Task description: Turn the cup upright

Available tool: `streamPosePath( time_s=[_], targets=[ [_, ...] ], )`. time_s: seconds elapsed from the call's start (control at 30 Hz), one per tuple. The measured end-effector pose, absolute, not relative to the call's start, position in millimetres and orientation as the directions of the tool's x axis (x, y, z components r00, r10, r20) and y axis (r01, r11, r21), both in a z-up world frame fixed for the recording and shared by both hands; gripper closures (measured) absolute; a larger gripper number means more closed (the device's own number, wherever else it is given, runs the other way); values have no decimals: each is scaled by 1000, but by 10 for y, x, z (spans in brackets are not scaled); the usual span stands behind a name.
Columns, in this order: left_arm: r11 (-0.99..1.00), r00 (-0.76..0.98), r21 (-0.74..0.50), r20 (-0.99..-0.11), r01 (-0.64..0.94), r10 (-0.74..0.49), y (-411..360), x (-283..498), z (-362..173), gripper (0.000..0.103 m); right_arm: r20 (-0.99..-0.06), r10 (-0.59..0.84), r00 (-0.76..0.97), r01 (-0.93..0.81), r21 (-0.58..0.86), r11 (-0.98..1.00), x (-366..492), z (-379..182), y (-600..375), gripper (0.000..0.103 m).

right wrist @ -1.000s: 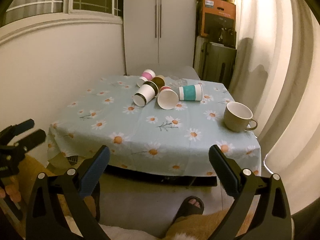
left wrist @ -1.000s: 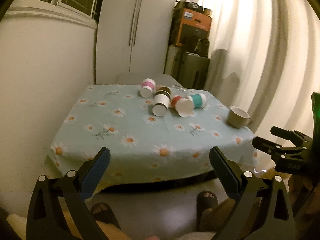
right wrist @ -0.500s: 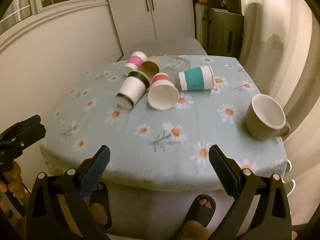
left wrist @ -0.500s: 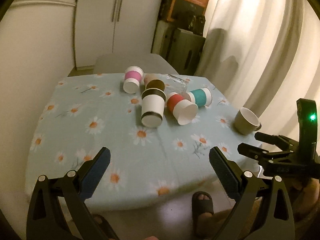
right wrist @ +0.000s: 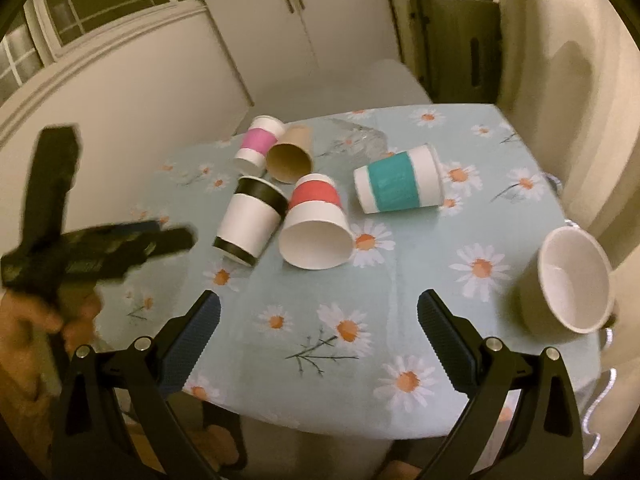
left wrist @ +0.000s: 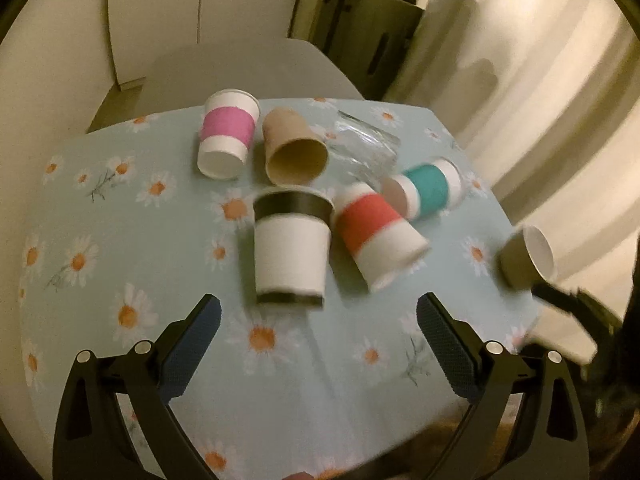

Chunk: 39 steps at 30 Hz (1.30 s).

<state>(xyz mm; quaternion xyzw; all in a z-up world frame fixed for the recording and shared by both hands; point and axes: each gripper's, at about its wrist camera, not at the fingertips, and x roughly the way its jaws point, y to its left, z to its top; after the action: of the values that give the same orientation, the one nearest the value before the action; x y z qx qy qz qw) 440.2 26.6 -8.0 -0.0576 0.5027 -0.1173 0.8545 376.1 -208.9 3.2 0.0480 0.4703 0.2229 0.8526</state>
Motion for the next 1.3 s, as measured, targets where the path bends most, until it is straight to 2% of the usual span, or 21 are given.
streamPosePath(
  time_s=[0.17,0.37,0.53,0.67,0.7,0.73,0.9,1.3],
  targets=[
    [969,377,-194,-895,154,-239,163,4740,-305,8,-790,440,427,-357,300,885,3819,-70,-2099,5],
    [980,332,-156,-924,123,-188,148,5047,-524,14,-812,449,374,-376,310,873,3815,-236,-2048,5],
    [985,292,-104,-946,138,-141,99,5188,-664,28,-811,462,358,-403,312,861,3762,-242,-2014,5],
    [984,273,-79,-955,157,-120,-13,5242,-753,31,-812,469,348,-410,318,855,3719,-234,-2010,5],
    [985,268,-69,-957,158,-110,-27,5249,-770,38,-812,468,349,-415,314,854,3709,-230,-2007,5],
    [985,266,-61,-958,159,-102,-29,5258,-785,40,-812,467,350,-417,312,854,3703,-227,-2009,5],
    [987,270,-49,-959,151,-89,-5,5248,-745,41,-809,473,349,-401,327,856,3719,-212,-2041,5],
    [985,252,-155,-953,72,-168,157,4731,-390,41,-783,499,372,-400,349,847,3590,-73,-2095,5]
  ],
)
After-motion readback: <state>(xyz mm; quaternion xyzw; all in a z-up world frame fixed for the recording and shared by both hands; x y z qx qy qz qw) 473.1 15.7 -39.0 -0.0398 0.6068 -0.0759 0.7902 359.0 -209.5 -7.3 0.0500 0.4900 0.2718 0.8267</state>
